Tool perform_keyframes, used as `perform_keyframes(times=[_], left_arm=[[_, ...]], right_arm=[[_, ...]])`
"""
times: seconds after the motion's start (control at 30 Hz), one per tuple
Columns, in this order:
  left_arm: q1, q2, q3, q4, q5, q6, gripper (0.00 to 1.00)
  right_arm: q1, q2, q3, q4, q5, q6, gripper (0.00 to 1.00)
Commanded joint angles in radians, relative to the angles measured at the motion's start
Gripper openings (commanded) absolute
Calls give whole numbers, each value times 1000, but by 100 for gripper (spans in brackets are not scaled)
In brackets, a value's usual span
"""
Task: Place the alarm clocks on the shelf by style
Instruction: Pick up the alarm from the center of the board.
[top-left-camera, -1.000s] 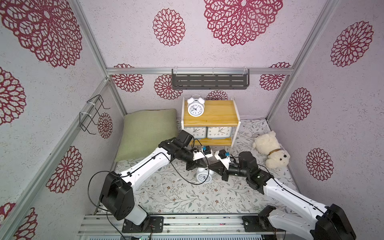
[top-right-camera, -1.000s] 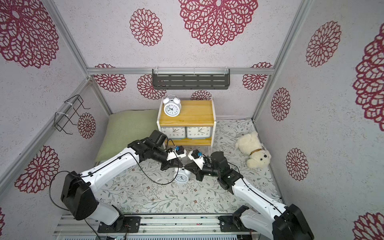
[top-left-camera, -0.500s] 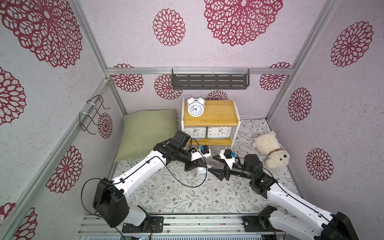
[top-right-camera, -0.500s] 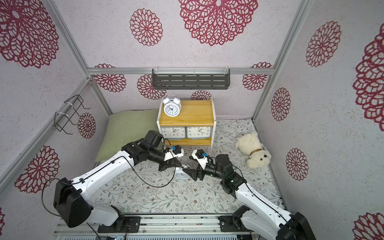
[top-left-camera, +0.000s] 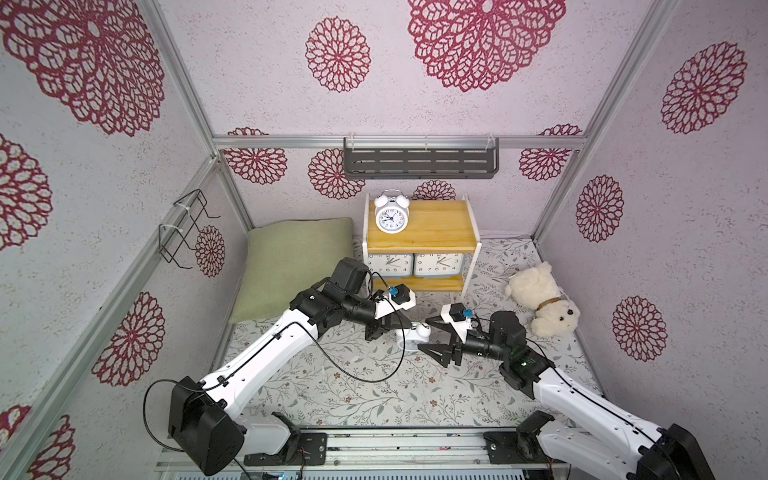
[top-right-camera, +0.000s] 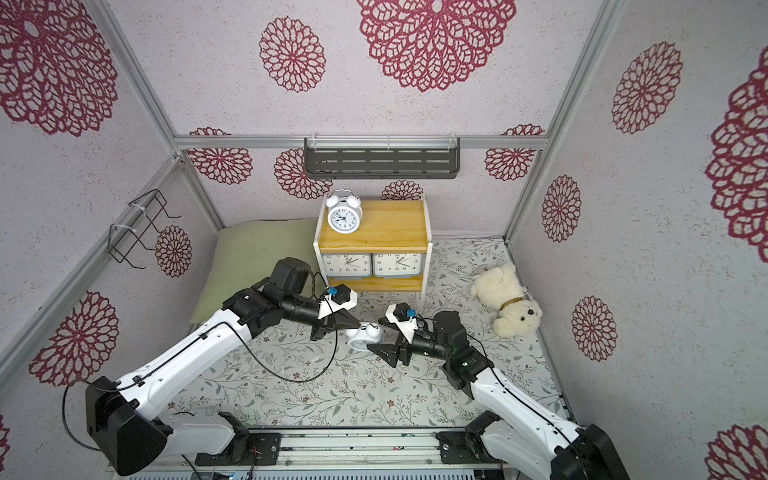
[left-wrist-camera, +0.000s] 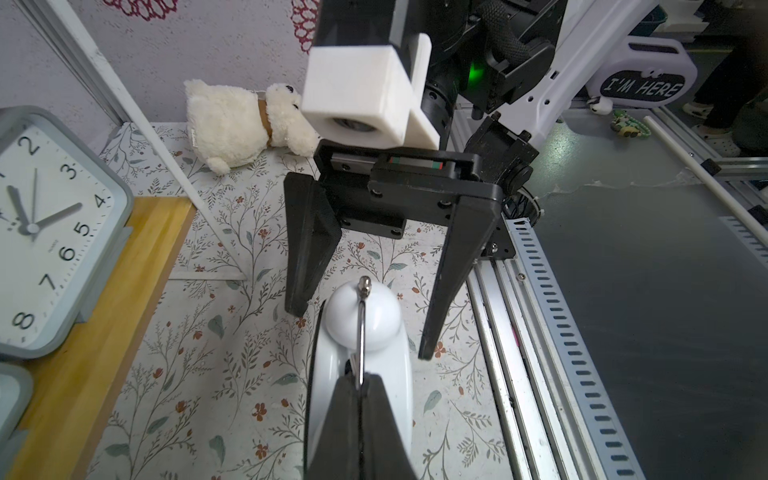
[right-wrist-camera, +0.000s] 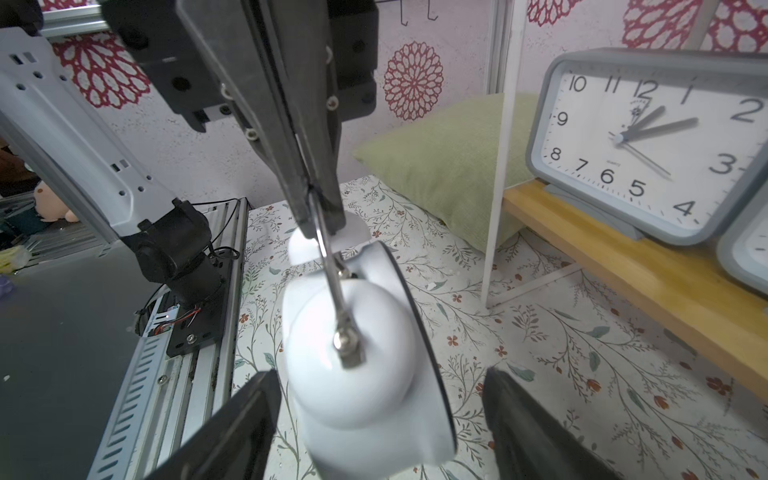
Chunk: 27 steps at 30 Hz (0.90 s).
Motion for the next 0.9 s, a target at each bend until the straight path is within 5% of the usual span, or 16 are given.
perform_keyframes(times=[0.0,0.53,0.67,0.87], left_arm=[[6,-18,15,26,49,-2,0],[6,-4,34,41,50,-38,3],[6,-14,28,78,5,-93,39],[13,-96,-67,278,-208,-255,77]], right_arm=[[-4,-2,8,36,-46,-4,80],[-4,9,10,8,-42,-20,37],[-4,-12,9,10,6,-13,30],[-19,-69,-1,32,75,24,26]])
